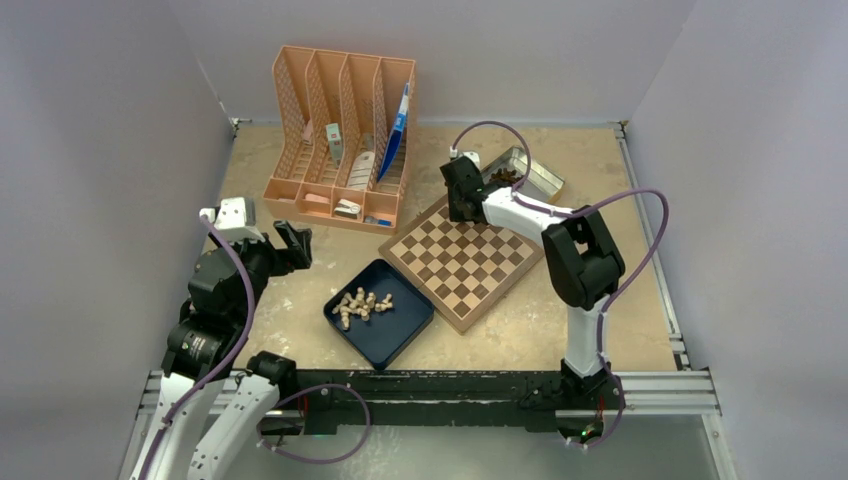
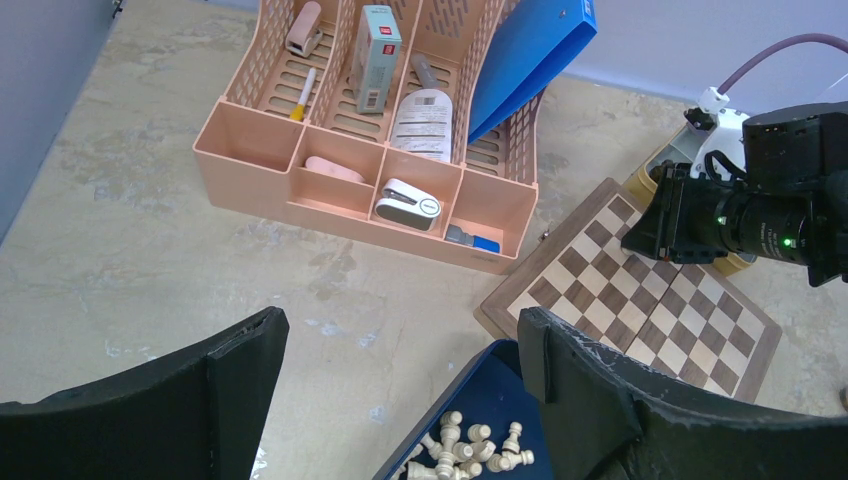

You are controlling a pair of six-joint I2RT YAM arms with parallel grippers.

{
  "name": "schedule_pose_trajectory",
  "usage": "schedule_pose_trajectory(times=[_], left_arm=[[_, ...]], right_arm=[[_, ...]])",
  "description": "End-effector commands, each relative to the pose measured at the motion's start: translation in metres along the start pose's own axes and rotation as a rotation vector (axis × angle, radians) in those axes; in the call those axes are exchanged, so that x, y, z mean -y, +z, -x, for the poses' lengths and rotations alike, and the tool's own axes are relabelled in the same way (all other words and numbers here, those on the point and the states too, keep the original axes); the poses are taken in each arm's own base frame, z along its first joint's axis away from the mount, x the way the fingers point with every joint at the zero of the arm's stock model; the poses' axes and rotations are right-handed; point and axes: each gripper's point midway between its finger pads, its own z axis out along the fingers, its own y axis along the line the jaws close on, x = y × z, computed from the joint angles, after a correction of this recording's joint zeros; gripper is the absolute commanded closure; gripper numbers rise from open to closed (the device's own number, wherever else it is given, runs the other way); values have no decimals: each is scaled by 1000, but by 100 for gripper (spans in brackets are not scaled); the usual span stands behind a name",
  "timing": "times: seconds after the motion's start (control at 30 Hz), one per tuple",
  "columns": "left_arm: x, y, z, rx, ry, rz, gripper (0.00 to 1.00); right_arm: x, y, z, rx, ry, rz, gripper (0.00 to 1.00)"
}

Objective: Set up the chess pieces on the board
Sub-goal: Place the chess piece on the chessboard.

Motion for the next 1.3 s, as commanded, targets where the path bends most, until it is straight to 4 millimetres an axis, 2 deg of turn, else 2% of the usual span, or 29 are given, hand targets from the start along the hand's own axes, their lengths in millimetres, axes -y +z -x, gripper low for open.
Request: schedule_pose_trajectory(times=[0.0, 0.3, 0.47, 1.27], left_arm=[[4, 2, 7, 24, -6, -13, 15], [4, 2, 6, 23, -5, -12, 15], [4, 2, 6, 23, -7, -13, 15], [4, 1, 7, 26, -7, -15, 15]], right_arm=[[4, -4, 8, 21, 3, -18, 80], [6, -5, 20, 61, 8, -42, 83], [9, 2, 21, 59, 7, -66, 84], [10, 7, 31, 81, 17, -60, 82]])
